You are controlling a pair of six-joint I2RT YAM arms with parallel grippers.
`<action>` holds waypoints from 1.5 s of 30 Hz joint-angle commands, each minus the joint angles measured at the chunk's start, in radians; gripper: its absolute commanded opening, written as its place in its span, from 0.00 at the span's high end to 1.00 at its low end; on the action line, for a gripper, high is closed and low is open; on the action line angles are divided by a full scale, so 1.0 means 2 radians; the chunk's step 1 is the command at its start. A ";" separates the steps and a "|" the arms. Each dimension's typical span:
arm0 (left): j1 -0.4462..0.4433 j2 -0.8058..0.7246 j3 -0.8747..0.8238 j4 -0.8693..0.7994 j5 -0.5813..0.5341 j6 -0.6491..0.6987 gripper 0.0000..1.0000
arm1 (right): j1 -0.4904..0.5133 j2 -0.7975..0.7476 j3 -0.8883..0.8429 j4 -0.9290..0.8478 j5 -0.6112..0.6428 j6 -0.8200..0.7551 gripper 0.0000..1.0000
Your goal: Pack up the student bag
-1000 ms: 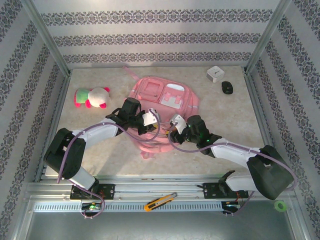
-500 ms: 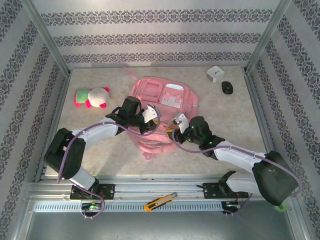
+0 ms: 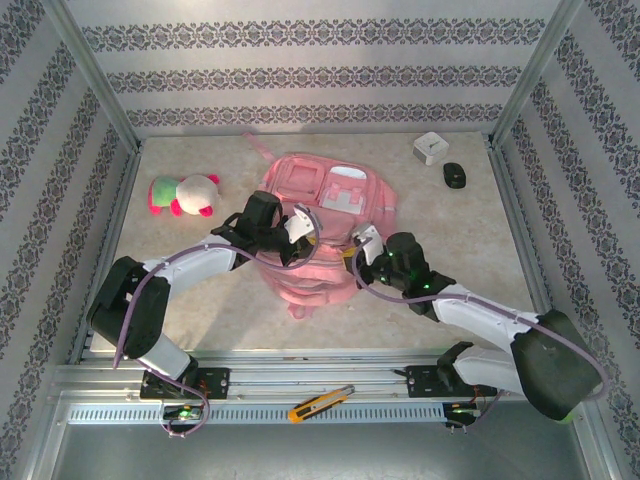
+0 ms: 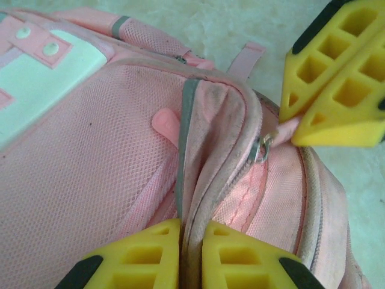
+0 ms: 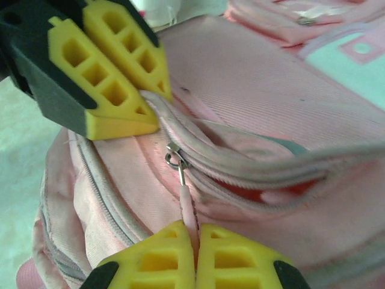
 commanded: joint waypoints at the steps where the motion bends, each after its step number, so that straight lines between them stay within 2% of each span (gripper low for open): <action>1: 0.019 -0.027 0.007 0.001 -0.024 0.004 0.87 | -0.032 -0.017 -0.008 -0.016 0.040 0.026 1.00; 9: 0.031 -0.048 -0.001 -0.016 -0.033 0.031 0.88 | -0.073 -0.017 -0.008 -0.038 0.093 0.068 1.00; 13: 0.031 -0.050 -0.002 -0.035 -0.025 0.053 0.88 | -0.086 -0.020 -0.003 -0.033 0.081 0.071 1.00; 14: 0.031 -0.050 0.000 -0.038 -0.018 0.060 0.85 | -0.086 -0.021 -0.001 -0.033 0.072 0.069 1.00; 15: 0.030 -0.050 0.001 -0.036 -0.010 0.066 0.78 | -0.086 -0.021 0.001 -0.033 0.062 0.068 1.00; 17: 0.020 -0.053 0.000 -0.019 -0.008 0.073 0.54 | -0.085 -0.020 0.001 -0.032 0.048 0.066 1.00; 19: 0.000 -0.049 0.004 0.002 -0.030 0.079 0.40 | -0.083 -0.020 0.001 -0.031 0.039 0.063 1.00; 20: -0.010 -0.044 0.010 0.006 -0.040 0.083 0.36 | -0.082 -0.020 0.000 -0.031 0.035 0.062 1.00; 22: -0.032 -0.025 0.026 0.017 -0.060 0.087 0.33 | -0.079 -0.023 0.000 -0.031 0.031 0.061 1.00; 27: -0.063 0.040 0.068 0.057 -0.104 0.064 0.33 | -0.070 -0.024 0.001 -0.031 0.027 0.058 1.00; 33: -0.077 0.112 0.129 0.069 -0.110 0.042 0.33 | -0.065 -0.020 0.004 -0.029 0.021 0.055 1.00; 36: -0.079 0.144 0.154 0.066 -0.123 0.040 0.36 | -0.064 -0.016 0.006 -0.027 0.019 0.055 1.00; 37: -0.079 0.151 0.161 0.062 -0.124 0.041 0.43 | -0.064 -0.015 0.007 -0.027 0.020 0.056 1.00; 38: -0.079 0.155 0.164 0.057 -0.121 0.047 0.56 | -0.064 -0.015 0.008 -0.028 0.025 0.059 1.00; 39: -0.079 0.155 0.162 0.051 -0.111 0.060 0.78 | -0.065 -0.015 0.007 -0.030 0.033 0.061 1.00; 40: -0.078 0.151 0.153 0.048 -0.096 0.080 0.90 | -0.068 -0.016 0.006 -0.032 0.046 0.065 1.00; 41: -0.078 0.144 0.145 0.044 -0.086 0.096 0.98 | -0.072 -0.017 0.005 -0.033 0.056 0.069 1.00; 45: -0.058 0.116 0.125 -0.005 -0.061 0.118 1.00 | -0.099 -0.023 -0.011 -0.025 0.097 0.078 1.00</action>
